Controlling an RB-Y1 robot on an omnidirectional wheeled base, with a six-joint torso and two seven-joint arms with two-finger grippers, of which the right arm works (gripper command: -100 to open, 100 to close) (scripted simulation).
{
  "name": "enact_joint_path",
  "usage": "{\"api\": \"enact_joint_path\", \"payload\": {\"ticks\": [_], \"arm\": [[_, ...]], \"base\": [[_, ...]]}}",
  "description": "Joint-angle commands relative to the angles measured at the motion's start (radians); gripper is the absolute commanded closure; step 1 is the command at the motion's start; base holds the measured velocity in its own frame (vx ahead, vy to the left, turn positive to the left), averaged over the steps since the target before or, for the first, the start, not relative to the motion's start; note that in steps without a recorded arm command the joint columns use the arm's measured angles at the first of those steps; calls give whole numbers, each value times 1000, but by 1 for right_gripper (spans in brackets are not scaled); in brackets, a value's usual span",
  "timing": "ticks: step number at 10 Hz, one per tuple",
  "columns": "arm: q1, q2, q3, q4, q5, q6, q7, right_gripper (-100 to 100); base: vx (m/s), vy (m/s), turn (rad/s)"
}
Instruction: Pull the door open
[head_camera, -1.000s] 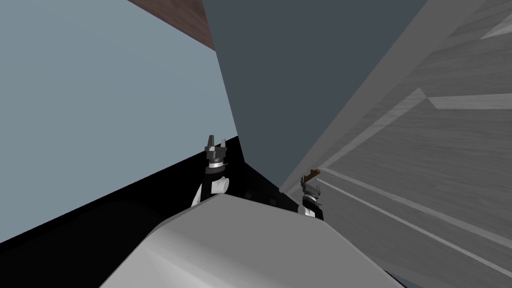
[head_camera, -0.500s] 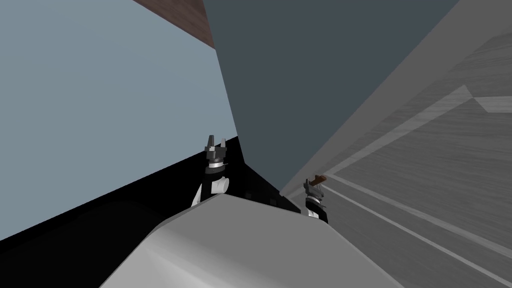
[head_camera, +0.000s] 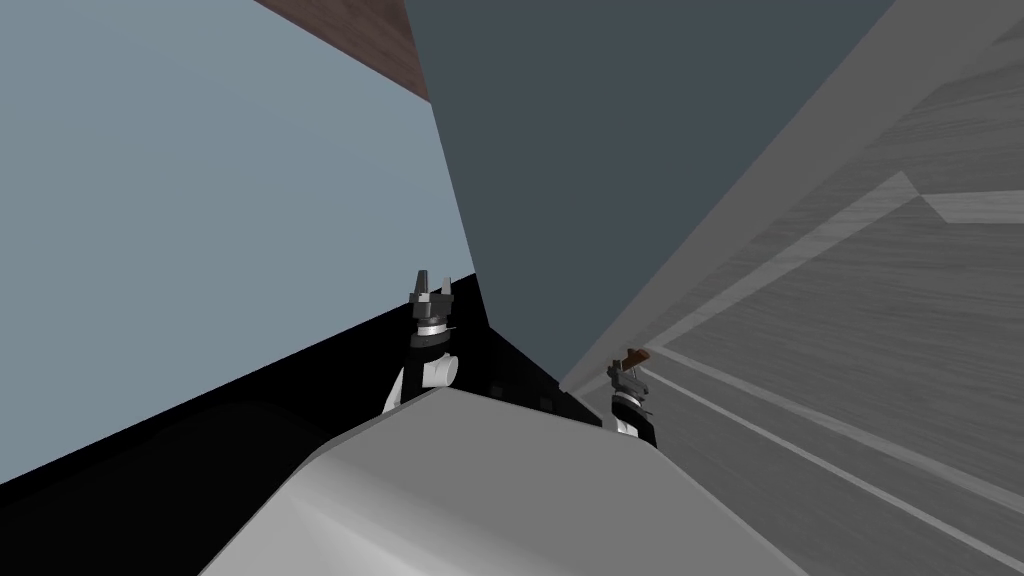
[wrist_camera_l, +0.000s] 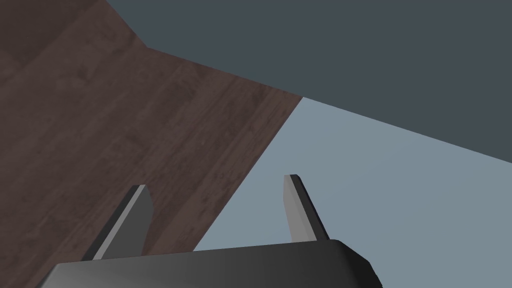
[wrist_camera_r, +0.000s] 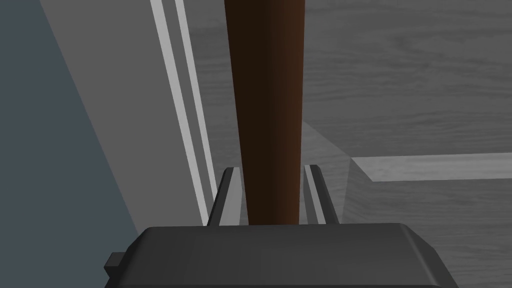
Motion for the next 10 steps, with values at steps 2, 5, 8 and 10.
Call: {"api": "enact_joint_path", "payload": {"ticks": [2,5,8,10], "arm": [[7,-12,23,-9,10,-2,-16,100],[19,-32,62,-24,28,-5,-44,100],[31,-54,104,-40,47,-8,-74,100],[28,-57,107,-36,49,-11,-79,100]], "base": [[-180,-27,86],[-200,10,70],[-236,-5,97],[-158,-9,43]]}}
